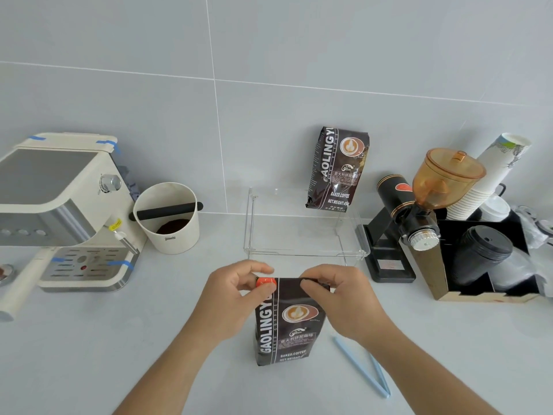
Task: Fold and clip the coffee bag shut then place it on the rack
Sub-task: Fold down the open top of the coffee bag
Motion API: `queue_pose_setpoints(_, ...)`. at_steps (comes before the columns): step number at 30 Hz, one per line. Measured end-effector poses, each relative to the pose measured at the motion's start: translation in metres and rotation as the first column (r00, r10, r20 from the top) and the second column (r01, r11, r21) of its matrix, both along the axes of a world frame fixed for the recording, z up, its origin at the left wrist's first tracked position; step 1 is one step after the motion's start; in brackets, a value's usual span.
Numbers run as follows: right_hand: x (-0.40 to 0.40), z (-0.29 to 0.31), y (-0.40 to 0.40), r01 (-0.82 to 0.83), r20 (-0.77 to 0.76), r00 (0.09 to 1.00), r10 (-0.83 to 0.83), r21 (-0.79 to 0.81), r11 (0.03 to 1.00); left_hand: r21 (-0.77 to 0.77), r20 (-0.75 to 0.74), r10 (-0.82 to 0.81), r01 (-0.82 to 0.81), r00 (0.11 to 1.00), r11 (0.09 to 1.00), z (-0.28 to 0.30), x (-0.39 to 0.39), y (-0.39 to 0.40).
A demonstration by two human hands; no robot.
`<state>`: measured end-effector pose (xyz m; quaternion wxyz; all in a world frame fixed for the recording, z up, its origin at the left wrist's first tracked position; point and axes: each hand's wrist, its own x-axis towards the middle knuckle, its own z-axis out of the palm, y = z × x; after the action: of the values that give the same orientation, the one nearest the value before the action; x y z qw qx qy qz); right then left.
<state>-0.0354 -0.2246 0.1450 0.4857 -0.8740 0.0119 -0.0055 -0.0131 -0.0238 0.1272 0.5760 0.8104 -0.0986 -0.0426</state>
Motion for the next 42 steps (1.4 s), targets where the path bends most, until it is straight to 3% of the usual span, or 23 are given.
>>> queue_pose_setpoints(4,0.006,0.0,0.002,0.118,-0.112,0.989,-0.094,0.234,0.965,-0.106,-0.02,-0.053,0.051,0.998,0.993,-0.002,0.006,-0.003)
queue_pose_setpoints(8,0.011,-0.007,0.004,0.18,-0.23,0.966,-0.115,0.288,0.94,-0.12,-0.096,-0.111,0.099,0.989,0.988,-0.014,0.009,-0.002)
queue_pose_setpoints(11,0.015,-0.008,0.005,0.211,-0.299,0.948,-0.11,0.333,0.919,-0.037,-0.081,-0.165,0.163,0.983,0.986,-0.021,0.007,0.0)
queue_pose_setpoints(18,0.026,-0.009,0.005,0.169,-0.442,0.897,-0.009,0.324,0.931,0.168,-0.02,-0.147,0.149,0.989,0.975,-0.027,0.011,0.001)
queue_pose_setpoints(23,0.023,-0.01,-0.004,-0.06,-0.349,0.933,0.09,0.097,0.993,0.2,-0.042,-0.204,0.208,0.978,0.958,-0.025,0.013,0.004)
queue_pose_setpoints(27,0.017,-0.019,-0.019,-0.288,-0.262,0.932,0.252,-0.108,0.952,0.144,-0.071,-0.194,0.203,0.978,0.969,-0.026,0.014,0.007)
queue_pose_setpoints(29,0.014,-0.021,-0.022,-0.281,-0.164,0.954,0.25,-0.2,0.939,0.103,-0.085,-0.179,0.187,0.98,0.977,-0.027,0.015,0.01)
queue_pose_setpoints(33,0.009,-0.03,-0.027,-0.19,-0.04,0.982,0.186,-0.1,0.977,0.108,-0.101,-0.18,0.191,0.978,0.976,-0.026,0.016,0.009)
queue_pose_setpoints(35,0.009,-0.035,-0.031,-0.157,-0.029,0.987,0.155,-0.075,0.985,0.092,-0.123,-0.18,0.192,0.976,0.977,-0.025,0.019,0.008)
queue_pose_setpoints(40,0.007,-0.033,-0.043,-0.282,-0.018,0.959,0.283,-0.17,0.944,0.109,-0.14,-0.239,0.255,0.961,0.961,-0.021,0.025,0.01)
queue_pose_setpoints(42,0.005,-0.034,-0.049,-0.218,0.006,0.975,0.222,-0.167,0.962,0.107,-0.127,-0.255,0.269,0.958,0.957,-0.02,0.024,0.01)
